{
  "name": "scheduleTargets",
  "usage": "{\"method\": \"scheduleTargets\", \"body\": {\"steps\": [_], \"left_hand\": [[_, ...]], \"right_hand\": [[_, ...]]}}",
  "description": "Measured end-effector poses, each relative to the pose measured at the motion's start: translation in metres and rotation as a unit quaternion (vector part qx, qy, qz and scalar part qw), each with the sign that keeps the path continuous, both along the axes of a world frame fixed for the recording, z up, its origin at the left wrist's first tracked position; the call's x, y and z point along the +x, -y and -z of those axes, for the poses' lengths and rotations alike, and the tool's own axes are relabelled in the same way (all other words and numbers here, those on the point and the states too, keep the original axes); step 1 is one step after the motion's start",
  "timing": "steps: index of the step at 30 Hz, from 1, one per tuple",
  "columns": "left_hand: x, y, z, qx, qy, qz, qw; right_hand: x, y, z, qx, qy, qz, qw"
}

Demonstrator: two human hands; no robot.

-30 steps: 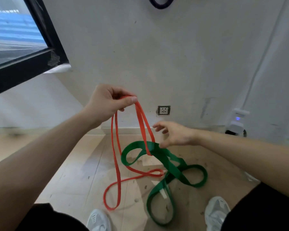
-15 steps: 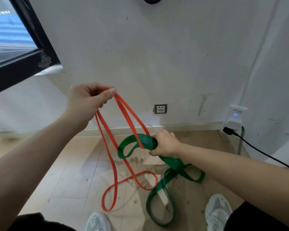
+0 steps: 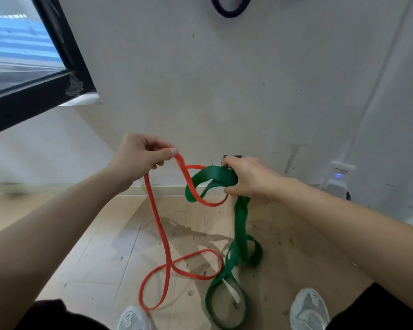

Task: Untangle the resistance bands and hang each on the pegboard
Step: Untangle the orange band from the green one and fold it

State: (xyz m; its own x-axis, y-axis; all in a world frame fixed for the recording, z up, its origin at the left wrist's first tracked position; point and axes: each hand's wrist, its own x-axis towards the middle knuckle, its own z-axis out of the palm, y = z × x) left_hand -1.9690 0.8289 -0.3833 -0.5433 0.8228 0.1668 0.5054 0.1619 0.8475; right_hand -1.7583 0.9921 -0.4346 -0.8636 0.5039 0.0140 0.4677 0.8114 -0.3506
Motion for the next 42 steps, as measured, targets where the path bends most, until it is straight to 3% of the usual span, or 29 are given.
{"method": "scheduleTargets", "body": {"steps": [3,6,10,12,16,20,22,27,29,31,33,36,39,42], "left_hand": [[0.001,0.0,0.003,-0.013,0.002,0.009,1.0],[0.002,-0.001,0.006,-0.03,-0.006,0.015,0.999],[0.0,0.002,0.008,-0.07,-0.034,0.024,0.997],[-0.002,0.004,0.008,-0.071,-0.036,0.014,0.997],[-0.009,0.006,0.008,-0.058,-0.044,-0.028,0.997],[-0.016,0.007,0.011,-0.051,-0.053,-0.078,0.994],[-0.018,0.007,0.012,-0.056,-0.047,-0.075,0.995],[-0.017,0.007,0.009,-0.065,-0.044,-0.056,0.995],[-0.016,0.007,0.007,-0.06,-0.04,-0.057,0.996],[-0.014,0.008,0.005,-0.058,-0.039,-0.059,0.996],[-0.012,0.008,0.003,-0.055,-0.035,-0.057,0.996],[-0.008,0.007,0.0,-0.047,-0.014,-0.043,0.998],[-0.001,0.005,-0.004,-0.034,0.014,-0.02,0.999],[0.006,0.003,-0.007,-0.021,0.029,0.002,0.999]], "right_hand": [[0.004,-0.001,-0.009,-0.084,-0.07,-0.026,0.994],[0.011,-0.001,-0.013,-0.205,-0.175,-0.022,0.963],[0.021,-0.011,-0.014,-0.316,-0.297,0.048,0.9],[0.027,-0.022,-0.01,-0.328,-0.307,0.091,0.889],[0.041,-0.037,0.009,-0.314,-0.226,0.129,0.913],[0.049,-0.044,0.023,-0.333,-0.218,0.163,0.903],[0.051,-0.048,0.029,-0.311,-0.171,0.151,0.922],[0.043,-0.034,0.061,-0.197,0.072,0.044,0.977],[0.038,-0.025,0.073,-0.154,0.211,-0.01,0.965],[0.032,-0.019,0.074,-0.11,0.288,-0.037,0.951],[0.024,-0.017,0.062,-0.105,0.254,-0.042,0.961],[0.008,-0.01,0.028,-0.169,0.081,-0.032,0.982],[-0.005,0.002,-0.006,-0.233,-0.052,-0.028,0.971],[-0.016,0.011,-0.028,-0.268,-0.101,-0.037,0.957]]}}
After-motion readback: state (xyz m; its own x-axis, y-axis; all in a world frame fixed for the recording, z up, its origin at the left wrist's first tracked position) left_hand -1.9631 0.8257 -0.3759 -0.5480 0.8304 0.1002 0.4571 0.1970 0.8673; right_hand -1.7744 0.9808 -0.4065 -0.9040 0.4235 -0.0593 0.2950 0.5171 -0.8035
